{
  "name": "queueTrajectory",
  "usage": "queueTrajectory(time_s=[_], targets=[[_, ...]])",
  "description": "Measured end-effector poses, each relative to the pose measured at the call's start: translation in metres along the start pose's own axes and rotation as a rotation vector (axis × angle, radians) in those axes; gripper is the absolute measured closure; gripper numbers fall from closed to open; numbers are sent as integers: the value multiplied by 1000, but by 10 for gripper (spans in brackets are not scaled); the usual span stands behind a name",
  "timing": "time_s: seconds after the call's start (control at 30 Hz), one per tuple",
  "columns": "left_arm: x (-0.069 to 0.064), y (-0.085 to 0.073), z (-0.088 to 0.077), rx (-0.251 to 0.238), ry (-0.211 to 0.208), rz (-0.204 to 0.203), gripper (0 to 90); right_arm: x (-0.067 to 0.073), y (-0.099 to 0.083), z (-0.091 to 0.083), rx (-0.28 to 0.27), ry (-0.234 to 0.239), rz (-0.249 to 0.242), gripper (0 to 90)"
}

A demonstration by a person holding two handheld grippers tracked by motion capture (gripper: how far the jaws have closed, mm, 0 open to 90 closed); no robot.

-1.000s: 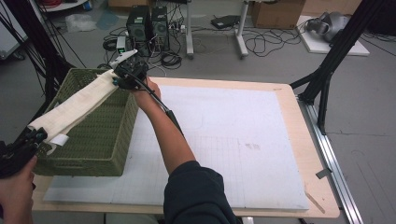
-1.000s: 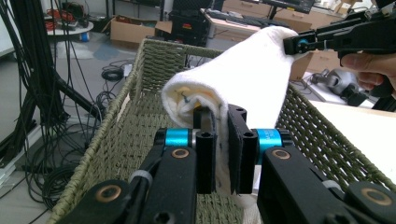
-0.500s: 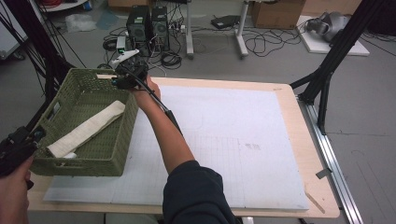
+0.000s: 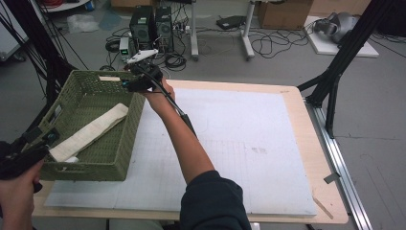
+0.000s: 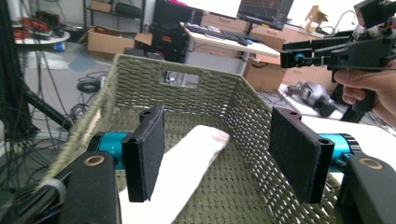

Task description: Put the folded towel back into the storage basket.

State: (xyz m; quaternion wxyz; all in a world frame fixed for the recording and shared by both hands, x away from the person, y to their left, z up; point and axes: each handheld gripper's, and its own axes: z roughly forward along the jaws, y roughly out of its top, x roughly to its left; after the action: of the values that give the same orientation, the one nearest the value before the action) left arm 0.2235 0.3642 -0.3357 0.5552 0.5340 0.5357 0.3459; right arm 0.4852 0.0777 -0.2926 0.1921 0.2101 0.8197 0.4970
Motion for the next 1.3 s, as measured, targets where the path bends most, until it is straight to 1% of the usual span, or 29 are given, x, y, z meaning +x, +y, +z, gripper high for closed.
queueTrajectory(time_s=[0.07,0.1,0.13,0.17,0.2,0.27,0.4,0.5,0.57,0.63,0.7,0.77,0.8,0.83,0.93,0.97,1.07,1.23,1.3], targets=[[-3,0,3,4,-10,2,340,-2,-4,-6,-3,10,5,354],[-4,-1,4,6,-22,1,335,-2,-6,-8,0,21,19,322],[-5,-1,5,7,-28,-3,327,-4,-8,-10,2,43,41,310],[-5,-1,6,10,-33,-4,326,-4,-11,-12,-5,58,49,309],[-6,-1,6,9,-38,-10,324,-4,-12,-14,-3,58,51,308],[-7,-1,8,7,-45,-13,308,-5,-17,-20,-5,59,41,304],[-12,-1,12,2,-73,-12,288,-6,-23,-31,-17,58,43,278],[-17,-2,15,3,-95,0,261,-6,-29,-42,-27,59,41,256],[-22,-2,18,5,-117,9,260,-7,-33,-50,-31,60,32,252],[-26,-3,21,10,-136,14,260,-8,-39,-59,-34,59,40,214],[-31,-4,24,13,-159,18,260,-10,-45,-69,-39,56,49,211],[-35,-4,27,16,-173,23,259,-11,-51,-79,-46,51,49,208],[-38,-5,28,20,-188,29,256,-12,-54,-83,-45,49,47,200],[-41,-5,30,21,-201,33,247,-13,-57,-87,-42,46,47,183],[-50,-6,36,25,-229,40,246,-15,-66,-105,-54,35,49,180],[-54,-6,38,32,-240,48,247,-16,-69,-109,-54,35,52,175],[-64,-7,44,44,-263,60,247,-18,-78,-126,-62,13,54,173],[-77,-9,52,55,-300,74,246,-23,-94,-149,-68,-10,66,170],[-82,-8,54,55,-313,78,241,-25,-99,-157,-54,-21,70,122]])
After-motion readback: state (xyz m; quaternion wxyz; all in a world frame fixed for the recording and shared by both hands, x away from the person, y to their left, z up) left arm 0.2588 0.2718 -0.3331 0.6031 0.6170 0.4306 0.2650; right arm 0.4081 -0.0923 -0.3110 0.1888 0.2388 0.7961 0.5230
